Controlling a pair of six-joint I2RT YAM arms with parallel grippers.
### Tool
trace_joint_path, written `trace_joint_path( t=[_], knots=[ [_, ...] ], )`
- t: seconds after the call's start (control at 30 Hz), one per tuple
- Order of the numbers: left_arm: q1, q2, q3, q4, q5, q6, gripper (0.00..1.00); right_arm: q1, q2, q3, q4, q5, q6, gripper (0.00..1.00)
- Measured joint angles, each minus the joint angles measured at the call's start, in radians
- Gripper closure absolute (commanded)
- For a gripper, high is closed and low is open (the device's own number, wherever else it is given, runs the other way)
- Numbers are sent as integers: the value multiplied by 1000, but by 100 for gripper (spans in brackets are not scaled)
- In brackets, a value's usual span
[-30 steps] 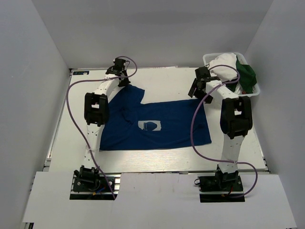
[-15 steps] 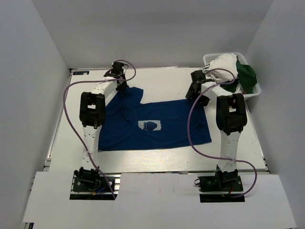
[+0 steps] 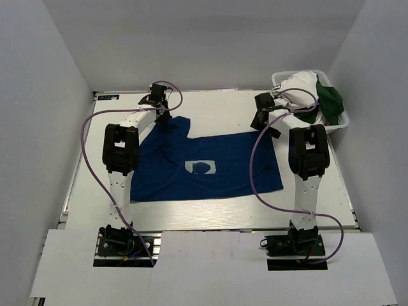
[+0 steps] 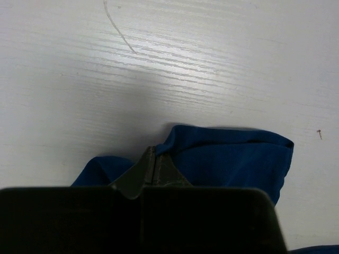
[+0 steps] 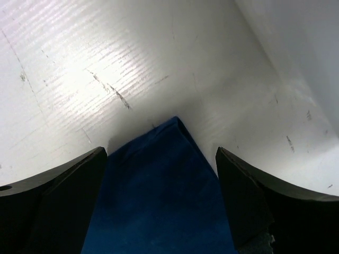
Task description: Fold and stack the t-shirts
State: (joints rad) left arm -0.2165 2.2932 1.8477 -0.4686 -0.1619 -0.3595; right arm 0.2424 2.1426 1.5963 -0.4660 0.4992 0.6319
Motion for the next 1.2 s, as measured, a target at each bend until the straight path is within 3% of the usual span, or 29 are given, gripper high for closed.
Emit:
trace_joint_path(
  t=[0.2, 0.4, 0.5, 0.53, 0.6, 0.63, 0.77, 1.0, 1.2],
  knots=[
    [-2, -3, -18, 13, -6, 0, 100, -1, 43, 50, 16, 3, -16, 11],
    [-2, -29, -55, 30, -6, 0, 100, 3, 77, 78, 44, -16, -12, 27],
    [-2, -45, -62, 33, -6, 0, 100, 2, 76, 71, 50, -14, -9, 46],
    [-2, -49, -64, 36, -6, 0, 100, 2, 69, 60, 60, -10, -8, 59],
    [-2, -58, -68, 38, -5, 0, 100, 2, 43, 15, 79, -4, -6, 72],
    [-2, -66, -75, 43, -5, 0, 100, 2, 29, -8, 81, -3, 0, 82],
    [-2, -104, -117, 53, 0, -4, 100, 3, -16, -72, 81, 4, 16, 100],
    [-2, -214, -222, 70, 18, -22, 100, 21, -39, -101, 76, 20, -6, 100],
    [-2, -373, -399, 101, 20, -55, 100, 55, -131, -172, 82, 36, -38, 100]
  ],
)
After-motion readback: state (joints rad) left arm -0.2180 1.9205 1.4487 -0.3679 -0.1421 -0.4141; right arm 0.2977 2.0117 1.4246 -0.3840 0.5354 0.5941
